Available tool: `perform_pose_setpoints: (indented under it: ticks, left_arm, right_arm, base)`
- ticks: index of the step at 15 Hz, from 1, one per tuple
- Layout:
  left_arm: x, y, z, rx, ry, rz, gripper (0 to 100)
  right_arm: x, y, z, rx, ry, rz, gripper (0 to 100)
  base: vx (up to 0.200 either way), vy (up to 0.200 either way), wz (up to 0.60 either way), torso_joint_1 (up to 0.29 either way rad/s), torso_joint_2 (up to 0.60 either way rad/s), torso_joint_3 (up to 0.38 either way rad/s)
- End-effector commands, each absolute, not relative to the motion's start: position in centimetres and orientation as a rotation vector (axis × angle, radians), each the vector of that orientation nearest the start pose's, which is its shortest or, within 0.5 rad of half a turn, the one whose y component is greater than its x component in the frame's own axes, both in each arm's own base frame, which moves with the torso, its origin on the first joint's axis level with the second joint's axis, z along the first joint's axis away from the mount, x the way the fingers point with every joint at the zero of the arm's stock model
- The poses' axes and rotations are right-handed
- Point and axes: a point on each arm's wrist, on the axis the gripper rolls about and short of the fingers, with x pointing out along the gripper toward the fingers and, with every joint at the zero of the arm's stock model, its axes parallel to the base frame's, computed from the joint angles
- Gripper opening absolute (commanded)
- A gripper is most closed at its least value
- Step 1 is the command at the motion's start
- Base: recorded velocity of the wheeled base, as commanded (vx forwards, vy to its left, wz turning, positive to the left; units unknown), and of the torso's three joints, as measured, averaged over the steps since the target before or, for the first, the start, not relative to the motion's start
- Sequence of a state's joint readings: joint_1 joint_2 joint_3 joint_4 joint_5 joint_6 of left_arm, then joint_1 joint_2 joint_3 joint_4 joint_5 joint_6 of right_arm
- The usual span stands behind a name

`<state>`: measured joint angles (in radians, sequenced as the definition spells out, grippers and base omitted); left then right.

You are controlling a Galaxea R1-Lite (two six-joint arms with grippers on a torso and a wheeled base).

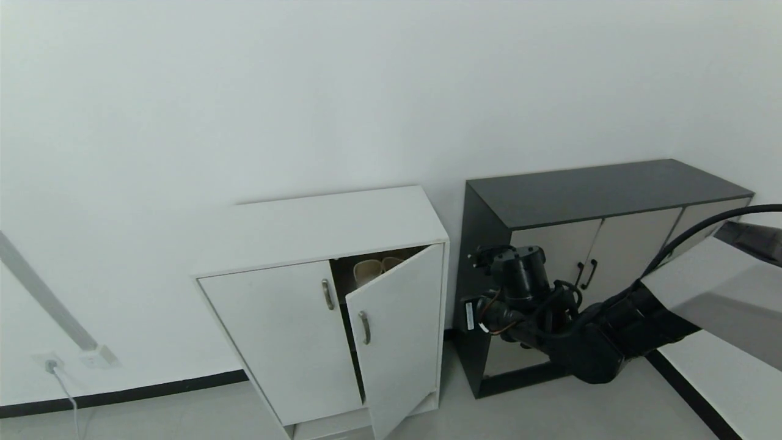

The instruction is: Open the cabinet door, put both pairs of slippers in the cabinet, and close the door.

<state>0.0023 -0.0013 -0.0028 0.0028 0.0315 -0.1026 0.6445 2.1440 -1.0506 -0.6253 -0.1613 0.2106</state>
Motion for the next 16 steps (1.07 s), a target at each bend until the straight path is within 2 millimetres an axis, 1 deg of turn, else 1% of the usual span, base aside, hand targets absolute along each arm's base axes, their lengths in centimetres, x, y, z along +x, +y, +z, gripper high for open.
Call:
perform_pose_setpoints:
  ticks: [1, 3, 9, 11, 13, 14, 15, 16]
  left_arm:
    - [-2.3, 0.1, 7.6, -0.103, -0.002, 0.035, 0]
    - [-2.3, 0.1, 7.6, -0.103, -0.002, 0.035, 0]
    - [-2.3, 0.1, 7.6, -0.103, -0.002, 0.034, 0]
    - [-2.3, 0.1, 7.6, -0.103, -0.002, 0.035, 0]
    - [-2.3, 0.1, 7.6, -0.103, -0.002, 0.032, 0]
    - [-2.3, 0.1, 7.6, -0.101, -0.002, 0.034, 0]
    - [-2.3, 0.1, 7.6, -0.1, -0.002, 0.034, 0]
    - [-2.3, 0.1, 7.6, -0.1, -0.002, 0.034, 0]
  right_arm:
    - [32.0, 23.8, 8.7, 0.018, 0.482, 0.431, 0]
    - [31.9, 23.8, 8.5, 0.029, 0.482, 0.469, 0]
    - [30.8, 23.1, 7.3, 0.03, 0.419, 0.507, 0]
    - [29.0, 22.3, 6.2, -0.013, 0.405, 0.559, 0]
    - [27.0, 21.4, 5.5, -0.037, 0.341, 0.623, 0]
    - [26.6, 21.2, 5.4, -0.035, 0.33, 0.632, 0]
    - [24.9, 20.7, 4.7, -0.039, 0.332, 0.653, 0]
    - [24.1, 20.4, 4.3, -0.046, 0.343, 0.661, 0]
  base:
    - [0.0, 0.0, 0.6, 0.002, -0.01, -0.002]
    - [0.0, 0.0, 0.6, 0.007, 0.01, 0.002]
    - [0.0, 0.0, 0.0, 0.0, 0.0, 0.0]
    - [0.0, 0.0, 0.0, 0.0, 0.0, 0.0]
    - [0.0, 0.0, 0.0, 0.0, 0.0, 0.0]
    - [0.0, 0.0, 0.0, 0.0, 0.0, 0.0]
    - [0.0, 0.0, 0.0, 0.0, 0.0, 0.0]
    - [0.2, 0.0, 0.0, -0.002, 0.01, 0.002]
